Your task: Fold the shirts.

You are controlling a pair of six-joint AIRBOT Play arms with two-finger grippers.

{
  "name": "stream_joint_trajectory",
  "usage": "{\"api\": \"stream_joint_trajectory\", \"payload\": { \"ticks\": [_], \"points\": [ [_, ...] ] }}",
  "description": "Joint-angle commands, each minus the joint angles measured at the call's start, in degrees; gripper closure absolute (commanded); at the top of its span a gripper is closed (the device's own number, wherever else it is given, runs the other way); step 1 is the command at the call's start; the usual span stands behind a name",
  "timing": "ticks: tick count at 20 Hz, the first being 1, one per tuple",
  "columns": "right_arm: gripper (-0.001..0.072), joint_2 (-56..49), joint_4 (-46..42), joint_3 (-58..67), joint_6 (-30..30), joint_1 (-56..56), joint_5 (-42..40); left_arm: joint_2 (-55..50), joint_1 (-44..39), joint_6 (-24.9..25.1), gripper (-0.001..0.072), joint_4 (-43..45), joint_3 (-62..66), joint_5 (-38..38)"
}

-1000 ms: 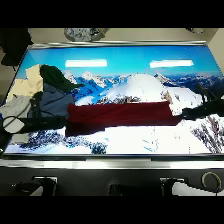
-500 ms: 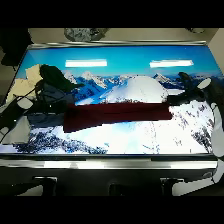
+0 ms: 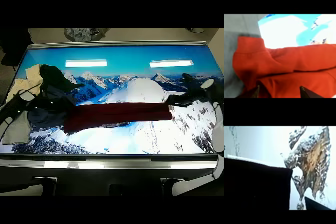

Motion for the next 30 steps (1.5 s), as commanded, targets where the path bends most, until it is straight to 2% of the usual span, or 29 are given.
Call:
{"api": "stream_joint_trajectory", "payload": {
  "ticks": [1,4,7,8,9,10,11,12,13,14,15,16,20,23,24,27,30],
  "points": [
    [0.0004,-1.33,3.54,0.72,-0.15,-5.35,8.07,3.26,1.14,0.96,0.0099,-0.68,3.98,-5.07],
    [0.0003,-5.62,6.25,0.70,-0.39,-4.85,13.18,8.74,-0.94,0.92,0.0100,-0.83,4.52,-5.03],
    [0.0013,-8.04,9.20,0.70,0.83,-2.14,10.51,13.29,-4.61,0.90,0.0101,-0.83,4.52,-5.01],
    [0.0054,-8.13,8.76,0.72,2.82,-1.11,8.87,14.40,-6.12,0.90,0.0101,-0.83,4.52,-4.81],
    [0.0122,-8.11,8.57,0.72,4.66,-0.35,7.98,15.10,-7.58,0.90,0.0101,-0.83,4.52,-4.24],
    [0.0244,-8.11,8.59,0.72,5.66,0.33,8.02,15.39,-9.25,0.90,0.0101,-0.81,4.50,-3.43],
    [0.0410,-8.11,8.98,0.72,5.84,0.76,9.20,15.28,-10.78,0.90,0.0101,-0.81,4.48,-2.47],
    [0.0636,-8.00,9.14,0.76,5.84,0.76,10.23,14.93,-12.46,0.87,0.0101,-0.81,4.48,-1.14],
    [0.0674,-7.32,9.81,0.79,5.09,0.68,11.58,14.40,-14.14,0.87,0.0109,-0.81,4.48,0.37],
    [0.0675,-5.95,10.58,0.79,2.45,0.66,11.96,13.57,-16.09,0.79,0.0128,-0.81,4.46,2.43],
    [0.0675,-3.96,11.43,0.79,0.52,0.66,12.07,12.50,-18.05,0.15,0.0376,-0.83,4.46,4.22],
    [0.0676,-1.20,12.74,0.79,-0.76,0.66,12.24,11.06,-20.41,-0.52,0.0662,-0.81,4.46,6.34],
    [0.0676,12.28,16.65,0.79,-2.34,0.90,16.46,2.10,-30.29,-5.51,0.0678,-5.73,4.52,15.10],
    [0.0675,22.47,16.65,0.79,-1.62,0.90,20.90,-6.08,-34.18,-6.23,0.0678,-18.71,4.55,17.11],
    [0.0675,25.14,16.65,0.79,-0.92,0.90,21.77,-8.74,-34.91,-6.10,0.0679,-24.33,4.81,17.05],
    [0.0675,31.39,16.63,0.79,-0.13,0.87,24.63,-15.02,-37.00,-1.33,0.0678,-36.46,7.93,16.87],
    [0.0674,34.82,16.63,0.79,-0.15,0.87,26.88,-20.13,-39.26,0.90,0.0679,-40.87,14.25,16.41]
  ]
}}
